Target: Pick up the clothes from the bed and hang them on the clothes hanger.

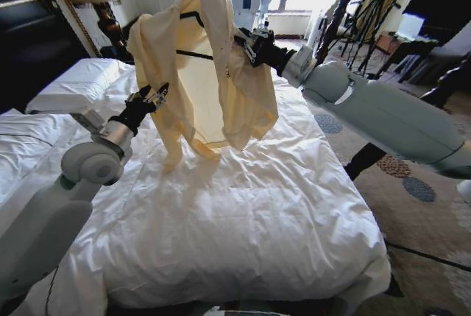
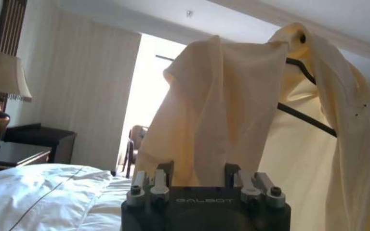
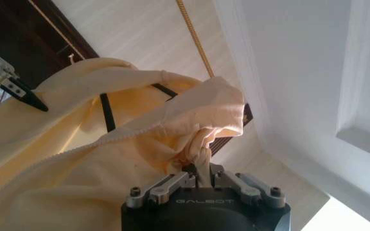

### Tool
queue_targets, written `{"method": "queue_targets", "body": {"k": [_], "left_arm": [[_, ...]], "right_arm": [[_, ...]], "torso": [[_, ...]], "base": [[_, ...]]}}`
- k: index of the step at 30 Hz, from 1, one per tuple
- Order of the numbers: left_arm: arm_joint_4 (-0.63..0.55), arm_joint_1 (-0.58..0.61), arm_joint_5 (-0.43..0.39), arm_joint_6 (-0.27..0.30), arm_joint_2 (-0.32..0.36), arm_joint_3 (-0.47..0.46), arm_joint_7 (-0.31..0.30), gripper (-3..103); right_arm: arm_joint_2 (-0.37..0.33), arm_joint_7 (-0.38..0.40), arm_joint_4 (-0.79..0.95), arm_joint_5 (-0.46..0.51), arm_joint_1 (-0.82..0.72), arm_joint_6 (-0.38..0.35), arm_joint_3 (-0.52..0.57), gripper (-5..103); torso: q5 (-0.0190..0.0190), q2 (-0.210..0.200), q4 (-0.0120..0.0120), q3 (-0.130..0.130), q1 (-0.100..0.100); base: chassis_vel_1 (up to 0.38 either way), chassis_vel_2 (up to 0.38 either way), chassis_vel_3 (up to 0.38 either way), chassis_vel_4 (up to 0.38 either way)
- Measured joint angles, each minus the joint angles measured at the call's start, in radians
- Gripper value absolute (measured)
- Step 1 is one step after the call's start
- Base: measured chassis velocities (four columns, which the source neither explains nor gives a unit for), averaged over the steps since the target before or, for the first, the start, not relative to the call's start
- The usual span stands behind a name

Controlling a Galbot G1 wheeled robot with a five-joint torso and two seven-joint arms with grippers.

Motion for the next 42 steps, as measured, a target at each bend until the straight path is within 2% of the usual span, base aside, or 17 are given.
{"method": "queue_targets", "body": {"k": [2,5,10,13,16,17,19,21,27,29,31,33,36,37,39,41,42], "left_arm": [[0.001,-0.001,-0.001,-0.001,0.002,-0.002,-0.005,45],[0.001,-0.003,-0.003,-0.002,0.003,-0.002,-0.007,42],[0.0,-0.003,-0.004,-0.007,0.005,-0.002,-0.012,26],[-0.003,-0.005,-0.008,-0.009,0.009,-0.003,-0.014,22],[-0.005,-0.014,-0.021,-0.009,0.026,-0.019,-0.016,10],[-0.005,-0.014,-0.021,-0.009,0.026,-0.019,-0.016,10],[0.002,-0.026,-0.037,-0.007,0.05,-0.041,-0.018,3],[0.004,-0.029,-0.043,-0.006,0.058,-0.047,-0.018,1],[0.061,-0.051,-0.089,-0.003,0.155,-0.119,0.025,0],[0.067,-0.053,-0.095,-0.003,0.165,-0.126,0.03,0],[0.104,-0.067,-0.12,-0.008,0.227,-0.156,0.061,0],[0.116,-0.077,-0.128,-0.009,0.244,-0.159,0.069,0],[0.168,-0.153,-0.155,-0.009,0.299,-0.115,0.098,0],[0.168,-0.153,-0.155,-0.009,0.299,-0.115,0.098,0],[0.221,-0.233,-0.178,-0.015,0.35,-0.043,0.131,0],[0.239,-0.257,-0.187,-0.015,0.371,-0.025,0.147,0],[0.253,-0.278,-0.203,-0.013,0.402,-0.012,0.162,0]], "right_arm": [[-0.003,0.004,0.001,-0.001,-0.003,0.0,0.001,5],[-0.007,0.006,0.001,-0.003,-0.004,0.0,0.002,5],[-0.019,0.009,0.005,-0.006,-0.007,0.0,0.003,5],[-0.025,0.009,0.007,-0.01,-0.009,0.0,0.003,5],[-0.035,0.004,0.011,-0.016,-0.017,0.003,0.004,5],[-0.035,0.004,0.011,-0.016,-0.017,0.003,0.004,5],[-0.044,-0.004,0.015,-0.024,-0.023,0.005,0.004,5],[-0.045,-0.006,0.015,-0.026,-0.024,0.007,0.004,5],[-0.062,-0.022,0.005,-0.04,-0.023,0.017,0.006,5],[-0.064,-0.024,0.003,-0.044,-0.023,0.019,0.006,5],[-0.08,-0.042,-0.008,-0.067,-0.02,0.03,0.006,5],[-0.083,-0.045,-0.008,-0.072,-0.02,0.032,0.007,5],[-0.088,-0.07,-0.018,-0.121,-0.014,0.054,0.007,5],[-0.088,-0.07,-0.018,-0.121,-0.014,0.054,0.007,5],[-0.086,-0.093,-0.029,-0.177,-0.006,0.079,0.007,5],[-0.084,-0.099,-0.034,-0.202,-0.003,0.089,0.007,5],[-0.077,-0.106,-0.04,-0.237,0.0,0.101,0.009,5]], "torso": [[0.0001,0.0,0.0,0.0,0.0],[0.0001,0.0,-0.0001,0.0,0.0],[0.0001,0.0,-0.0001,0.0,0.0],[0.0001,0.0,-0.0001,0.0,0.0],[0.0001,0.0,-0.0001,0.0,0.0],[0.0001,0.0,-0.0001,0.0,0.0],[0.0,0.0,-0.0001,0.0,0.0],[0.0,0.0,-0.0001,0.0,0.0],[0.0,0.0,0.0,0.0,0.0],[0.0,0.0,0.0001,0.0,0.0],[0.0001,0.0,0.0,0.0,0.0],[0.0001,0.0,-0.0001,0.0,0.0],[0.0001,0.0,0.0,0.0,0.0],[0.0001,0.0,0.0,0.0,0.0],[-0.0003,0.0,-0.0003,0.0,0.0],[-0.0001,0.0,-0.0005,0.0,0.0],[0.0001,0.0,-0.0006,0.0,0.0]], "base": [[0.0,0.0,0.0,0.0],[0.0,0.0,0.0,0.0],[0.0,0.0,0.0,0.0],[0.0,0.0,0.0,0.0],[0.0,0.0,0.0,0.0],[0.0,0.0,0.0,0.0],[0.0,0.0,0.0,0.0],[0.0,0.0,0.0,0.0],[0.0,0.0,0.0,0.0],[0.0,0.0,0.0,0.0],[0.0,0.0,0.0,0.0],[0.0,0.0,0.0,0.0],[0.0,0.0,0.0,0.0],[0.0,0.0,0.0,0.0],[0.0,0.0,0.0,0.0],[0.0,0.0,0.0,0.0],[0.0,0.0,0.0,0.0]]}}
